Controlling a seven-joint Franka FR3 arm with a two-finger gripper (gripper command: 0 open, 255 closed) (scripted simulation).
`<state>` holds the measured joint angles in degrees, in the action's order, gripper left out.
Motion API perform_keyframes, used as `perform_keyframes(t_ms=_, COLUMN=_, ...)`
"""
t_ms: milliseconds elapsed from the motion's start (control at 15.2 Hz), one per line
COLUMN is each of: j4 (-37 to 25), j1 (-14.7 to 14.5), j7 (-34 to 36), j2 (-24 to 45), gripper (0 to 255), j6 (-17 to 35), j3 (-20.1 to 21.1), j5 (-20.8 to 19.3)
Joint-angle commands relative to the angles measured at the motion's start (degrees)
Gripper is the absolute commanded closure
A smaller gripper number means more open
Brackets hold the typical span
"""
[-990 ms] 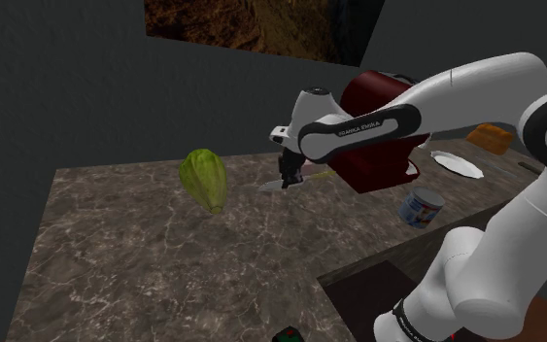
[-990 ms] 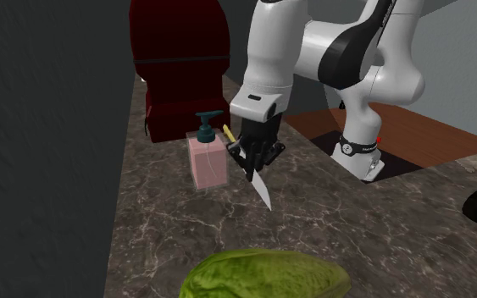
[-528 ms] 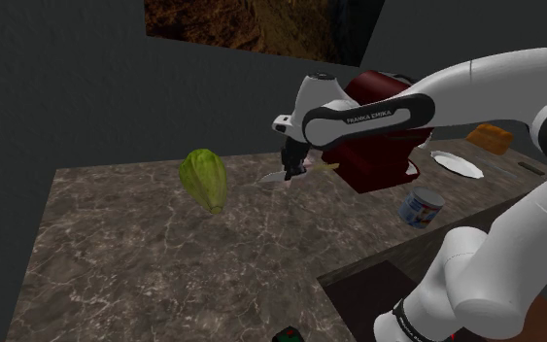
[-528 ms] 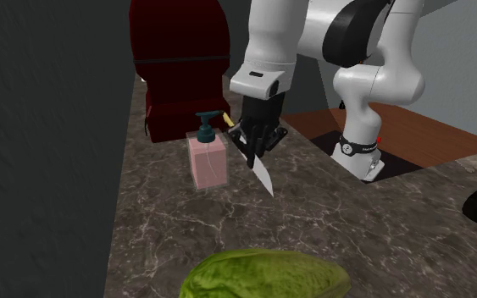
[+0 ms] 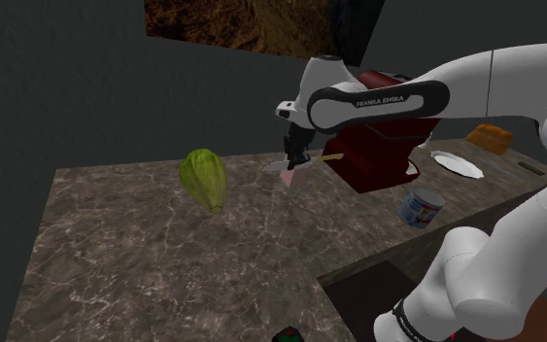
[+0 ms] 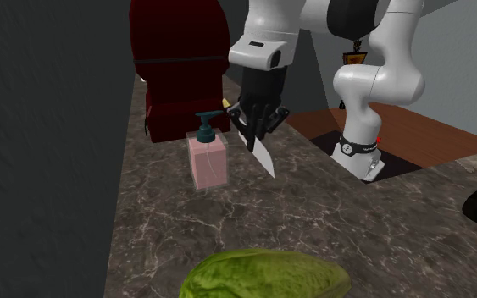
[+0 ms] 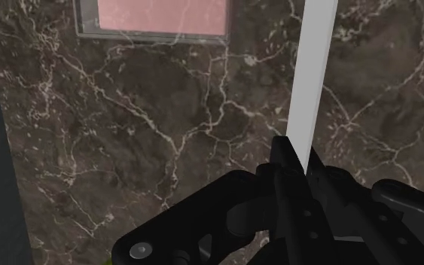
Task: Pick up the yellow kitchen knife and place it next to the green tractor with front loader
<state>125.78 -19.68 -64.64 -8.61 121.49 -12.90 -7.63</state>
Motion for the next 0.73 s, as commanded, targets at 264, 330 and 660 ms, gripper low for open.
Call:
perform_keyframes(t_ms=264, j4=-3.3, j1=-0.1, j7=-0.2, j2=-1.3, gripper=255, j6=-4.6, j3=0.2, j5=0.0)
perform_keyframes(t_ms=330, j4=-3.9, j1=-0.1, j7=-0.2, j2=-1.5, gripper=255, j6=-5.3, j3=0.3, j5=0.0)
perform_keyframes(t_ms=660, j4=-7.0, j1=-0.2, j7=-0.5, j2=-2.1, gripper=255, j6=-9.2, j3=0.4, j5=0.1)
